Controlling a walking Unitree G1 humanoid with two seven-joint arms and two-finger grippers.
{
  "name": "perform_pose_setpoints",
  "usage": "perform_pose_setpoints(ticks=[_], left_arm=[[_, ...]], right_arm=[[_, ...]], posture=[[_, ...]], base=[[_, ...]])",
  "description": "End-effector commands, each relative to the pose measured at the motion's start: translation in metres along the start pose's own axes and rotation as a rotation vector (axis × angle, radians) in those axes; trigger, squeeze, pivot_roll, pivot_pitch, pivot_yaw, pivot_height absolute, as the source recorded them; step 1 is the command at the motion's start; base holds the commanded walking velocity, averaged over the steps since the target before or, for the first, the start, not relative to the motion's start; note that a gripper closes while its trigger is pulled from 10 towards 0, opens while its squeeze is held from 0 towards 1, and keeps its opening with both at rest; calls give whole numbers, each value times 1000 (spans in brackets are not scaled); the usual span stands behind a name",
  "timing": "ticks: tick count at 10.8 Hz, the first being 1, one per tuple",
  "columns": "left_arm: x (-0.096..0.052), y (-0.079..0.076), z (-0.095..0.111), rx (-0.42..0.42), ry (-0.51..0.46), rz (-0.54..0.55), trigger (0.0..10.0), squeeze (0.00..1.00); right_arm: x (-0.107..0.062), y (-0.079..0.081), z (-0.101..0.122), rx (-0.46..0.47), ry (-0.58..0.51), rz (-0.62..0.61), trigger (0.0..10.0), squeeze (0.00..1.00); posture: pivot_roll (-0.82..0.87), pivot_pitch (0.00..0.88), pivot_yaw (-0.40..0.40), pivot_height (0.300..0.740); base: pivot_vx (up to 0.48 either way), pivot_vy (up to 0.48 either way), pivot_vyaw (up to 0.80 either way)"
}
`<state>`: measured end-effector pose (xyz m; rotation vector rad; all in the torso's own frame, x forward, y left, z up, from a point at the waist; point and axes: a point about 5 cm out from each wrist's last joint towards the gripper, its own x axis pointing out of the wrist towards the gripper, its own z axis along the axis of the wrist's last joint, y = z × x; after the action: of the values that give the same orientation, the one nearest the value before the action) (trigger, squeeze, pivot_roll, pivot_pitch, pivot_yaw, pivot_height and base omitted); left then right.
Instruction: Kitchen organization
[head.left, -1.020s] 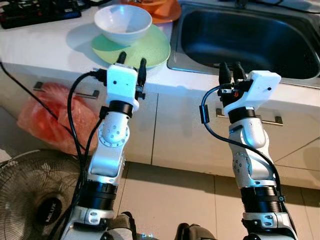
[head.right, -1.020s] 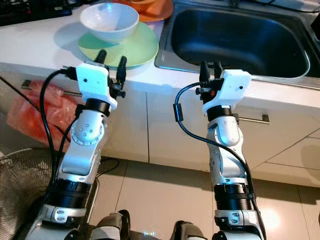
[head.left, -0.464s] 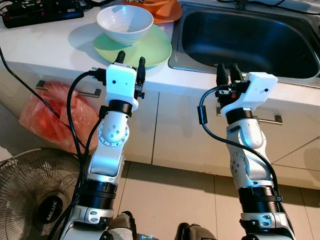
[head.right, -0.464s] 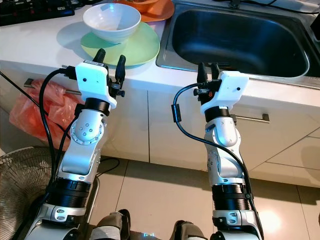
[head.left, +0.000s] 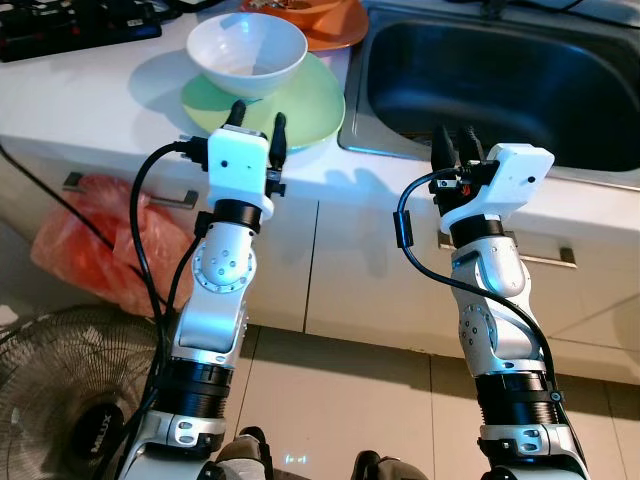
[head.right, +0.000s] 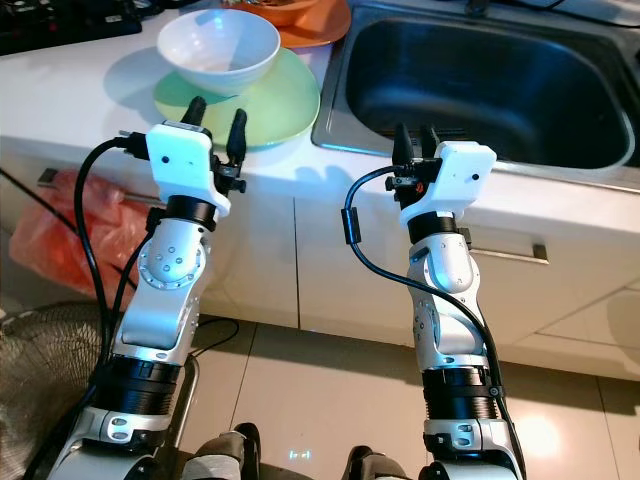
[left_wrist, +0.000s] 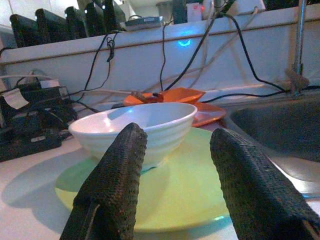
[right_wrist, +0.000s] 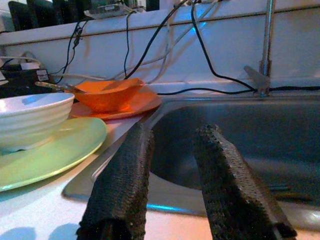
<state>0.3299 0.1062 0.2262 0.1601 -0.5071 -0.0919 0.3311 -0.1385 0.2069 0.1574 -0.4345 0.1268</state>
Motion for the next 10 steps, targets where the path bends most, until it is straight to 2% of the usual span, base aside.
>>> perform_pose_setpoints(ticks=[1, 10], left_arm=[[0, -1, -1, -7, 4, 0, 10000, 0], [0, -4, 2, -14, -11, -8, 10000, 0]], right_arm=[[1, 0, 1, 11, -12, -1, 10000, 0], [-1, -1, 1, 16, -15, -4, 10000, 0]], posture=[[86, 178, -32, 740], [86, 185, -35, 740]], base=[[334, 0, 0], [380, 0, 0]])
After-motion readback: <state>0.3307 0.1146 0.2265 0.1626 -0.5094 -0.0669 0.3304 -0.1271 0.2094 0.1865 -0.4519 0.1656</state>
